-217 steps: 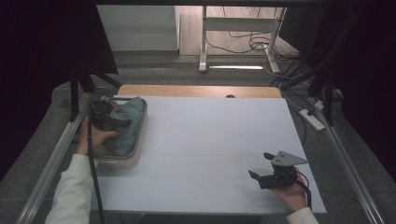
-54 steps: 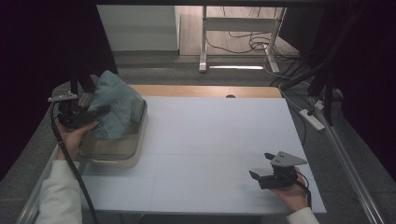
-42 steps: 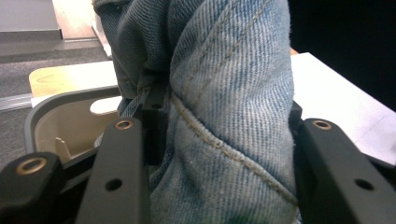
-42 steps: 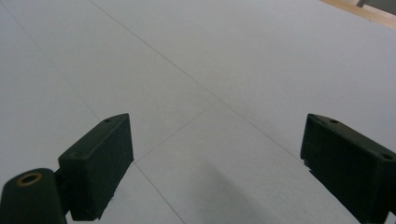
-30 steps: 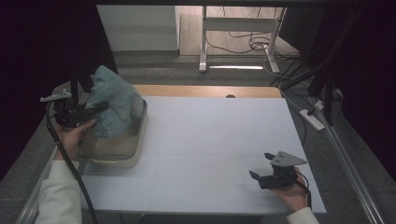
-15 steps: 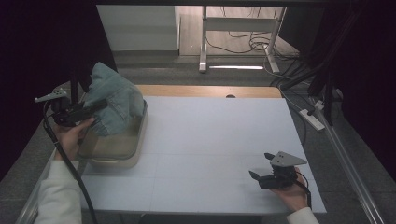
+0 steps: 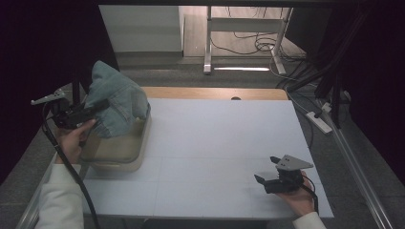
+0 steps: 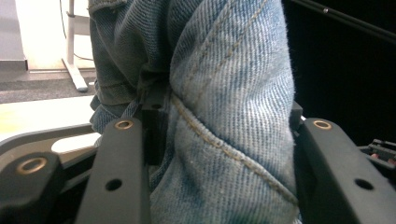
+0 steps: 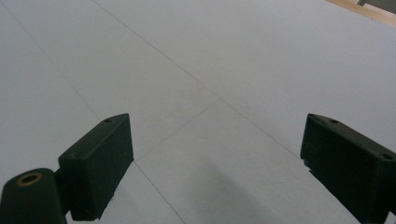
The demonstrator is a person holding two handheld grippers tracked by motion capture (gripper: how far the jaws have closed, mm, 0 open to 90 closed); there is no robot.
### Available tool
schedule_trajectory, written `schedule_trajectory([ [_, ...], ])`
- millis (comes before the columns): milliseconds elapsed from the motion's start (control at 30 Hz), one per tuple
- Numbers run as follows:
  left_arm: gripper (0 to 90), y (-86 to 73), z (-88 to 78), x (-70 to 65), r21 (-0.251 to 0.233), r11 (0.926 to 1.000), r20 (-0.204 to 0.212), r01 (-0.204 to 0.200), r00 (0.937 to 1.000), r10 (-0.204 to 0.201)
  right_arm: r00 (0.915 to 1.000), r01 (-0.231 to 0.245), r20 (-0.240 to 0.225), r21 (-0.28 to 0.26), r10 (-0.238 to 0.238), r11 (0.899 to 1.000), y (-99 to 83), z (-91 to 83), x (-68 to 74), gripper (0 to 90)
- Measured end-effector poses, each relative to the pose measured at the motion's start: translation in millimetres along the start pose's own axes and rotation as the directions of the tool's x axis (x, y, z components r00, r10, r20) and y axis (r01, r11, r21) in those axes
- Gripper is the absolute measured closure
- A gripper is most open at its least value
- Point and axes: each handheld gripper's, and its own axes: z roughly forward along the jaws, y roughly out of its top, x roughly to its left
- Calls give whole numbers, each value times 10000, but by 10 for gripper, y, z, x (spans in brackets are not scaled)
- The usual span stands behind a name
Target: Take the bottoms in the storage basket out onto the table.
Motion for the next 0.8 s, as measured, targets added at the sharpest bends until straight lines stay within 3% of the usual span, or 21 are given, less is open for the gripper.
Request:
schedule_trajectory([
  [800,539,80,55,-231,-480,9988,530,-132,9985,157,10000,-10,-6,14,10,10000,0,-2,0,94],
])
